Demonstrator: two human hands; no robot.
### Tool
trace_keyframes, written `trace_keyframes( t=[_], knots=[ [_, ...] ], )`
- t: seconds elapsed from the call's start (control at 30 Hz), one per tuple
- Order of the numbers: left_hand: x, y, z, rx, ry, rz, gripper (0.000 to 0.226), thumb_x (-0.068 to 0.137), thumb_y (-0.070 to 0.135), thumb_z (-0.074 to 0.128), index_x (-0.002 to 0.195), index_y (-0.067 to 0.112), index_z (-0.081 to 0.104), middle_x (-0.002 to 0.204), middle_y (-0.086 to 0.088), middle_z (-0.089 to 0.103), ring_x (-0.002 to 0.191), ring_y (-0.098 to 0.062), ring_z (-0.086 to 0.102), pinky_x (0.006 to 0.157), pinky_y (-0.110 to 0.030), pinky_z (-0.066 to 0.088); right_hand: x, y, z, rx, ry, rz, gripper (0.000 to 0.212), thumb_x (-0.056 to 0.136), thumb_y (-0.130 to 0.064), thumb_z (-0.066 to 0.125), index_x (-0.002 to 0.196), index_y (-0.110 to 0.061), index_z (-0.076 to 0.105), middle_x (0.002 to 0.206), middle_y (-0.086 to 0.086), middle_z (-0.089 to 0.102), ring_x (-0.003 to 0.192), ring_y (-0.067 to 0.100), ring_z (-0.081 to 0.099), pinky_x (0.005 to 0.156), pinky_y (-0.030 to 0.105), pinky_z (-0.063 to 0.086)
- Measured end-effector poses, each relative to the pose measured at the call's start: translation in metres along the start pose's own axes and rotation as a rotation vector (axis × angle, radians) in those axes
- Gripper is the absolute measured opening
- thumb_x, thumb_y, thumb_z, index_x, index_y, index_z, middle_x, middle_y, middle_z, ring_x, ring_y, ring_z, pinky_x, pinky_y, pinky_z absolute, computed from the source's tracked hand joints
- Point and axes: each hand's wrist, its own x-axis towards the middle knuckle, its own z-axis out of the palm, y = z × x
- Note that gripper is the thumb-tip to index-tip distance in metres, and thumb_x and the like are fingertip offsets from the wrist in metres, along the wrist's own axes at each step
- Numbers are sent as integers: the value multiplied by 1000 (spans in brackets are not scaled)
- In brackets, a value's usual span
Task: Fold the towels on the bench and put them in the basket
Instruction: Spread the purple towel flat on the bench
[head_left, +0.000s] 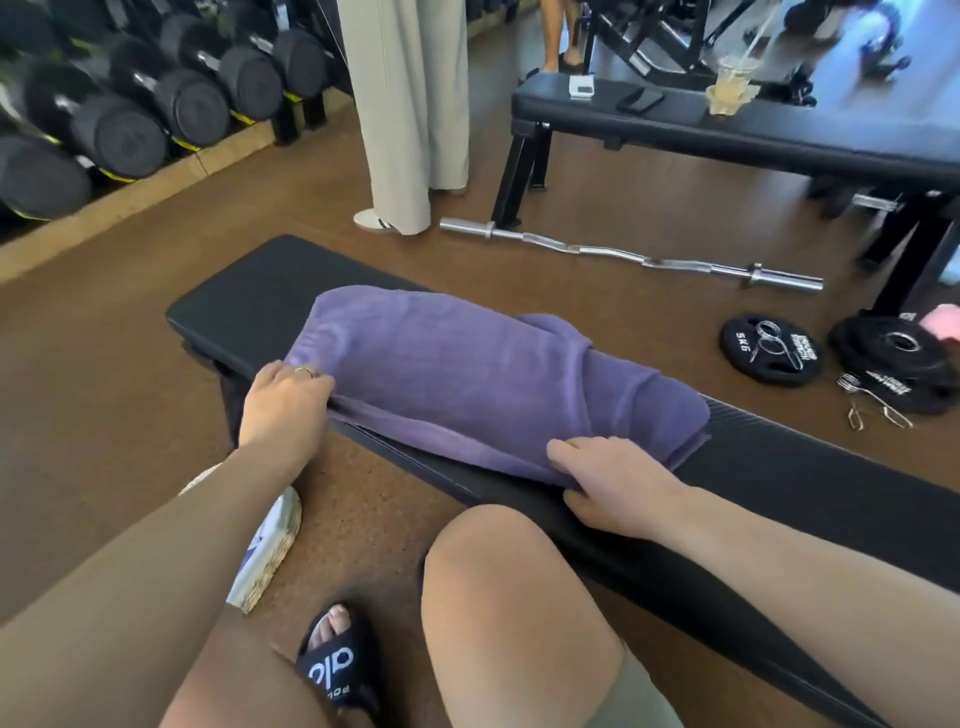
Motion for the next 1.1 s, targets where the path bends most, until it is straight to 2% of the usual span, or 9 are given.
trace_keyframes(
  t=[0.1, 0.27, 0.47, 0.57, 0.7, 0.83, 0.9, 1.0, 1.1],
  knots=[
    [-11, -10, 20, -51, 54, -46, 20, 65, -8, 65, 68, 12, 62, 72, -11, 65, 75, -35, 66, 86, -44, 43, 4, -15, -1, 119, -55, 25, 27, 85, -20, 57, 82, -25, 31, 75, -6, 48, 65, 23, 49, 56, 32, 32],
    [-23, -3, 31, -1, -129, -189, 33, 87, 15, 51, 119, 16, 61, 133, -7, 57, 134, -28, 44, 117, -46, 21, 7, -40, 6, 262, -126, 67, 19, 90, -24, 61, 85, -26, 43, 72, -8, 53, 61, 8, 53, 52, 22, 34],
    [-18, 48, 0, -340, -84, -35, 51, 85, 10, 50, 136, 14, 50, 139, -10, 53, 127, -34, 49, 106, -45, 37, -3, -51, 2, 602, -131, 196, 14, 89, -21, 71, 93, -23, 57, 75, -2, 64, 55, 5, 62, 49, 17, 47],
    [-15, 83, -8, -611, -144, 113, 56, 92, 30, 44, 148, 25, 44, 153, -4, 44, 140, -28, 41, 111, -46, 37, -7, -55, -2, 839, -230, 241, 19, 92, -17, 69, 108, -13, 60, 84, 11, 69, 62, 19, 70, 53, 31, 59],
    [-5, 105, -3, -510, -444, 100, 64, 91, 67, 21, 150, 43, 33, 164, -1, 23, 152, -23, 16, 119, -52, 23, -11, -43, -15, 1044, -244, 290, 14, 97, -10, 59, 112, -11, 62, 91, 17, 69, 73, 29, 72, 58, 37, 60],
    [-6, 127, -25, -514, -510, 36, 59, 97, 64, 28, 153, 45, 25, 168, -3, 8, 154, -24, 5, 120, -56, 15, -4, -14, -22, 775, 153, 327, 14, 97, -10, 50, 97, -19, 61, 79, 4, 69, 57, 17, 67, 55, 37, 57],
    [-14, 147, -37, -480, -509, 88, 59, 100, 62, 30, 156, 47, 17, 169, 0, -1, 154, -23, -4, 121, -56, 9, 4, 11, -15, 513, 337, 317, 17, 95, -11, 51, 106, -21, 60, 93, -3, 67, 75, 17, 64, 72, 44, 56],
    [-27, 180, -38, -470, -487, 179, 69, 95, 73, 29, 156, 51, 5, 169, 3, -9, 154, -23, -10, 121, -58, 1, 3, 45, 8, 156, 240, 202, 43, 100, -33, 49, 143, -25, 48, 141, 3, 52, 126, 25, 51, 101, 45, 46],
    [-43, 200, -27, -302, -419, 310, 88, 87, 84, 26, 157, 45, -10, 166, -2, -22, 153, -30, -18, 117, -63, -7, -13, 60, 32, -68, 134, 223, 60, 101, -54, 18, 156, -32, 30, 163, 4, 30, 149, 26, 28, 120, 51, 26]
  ],
)
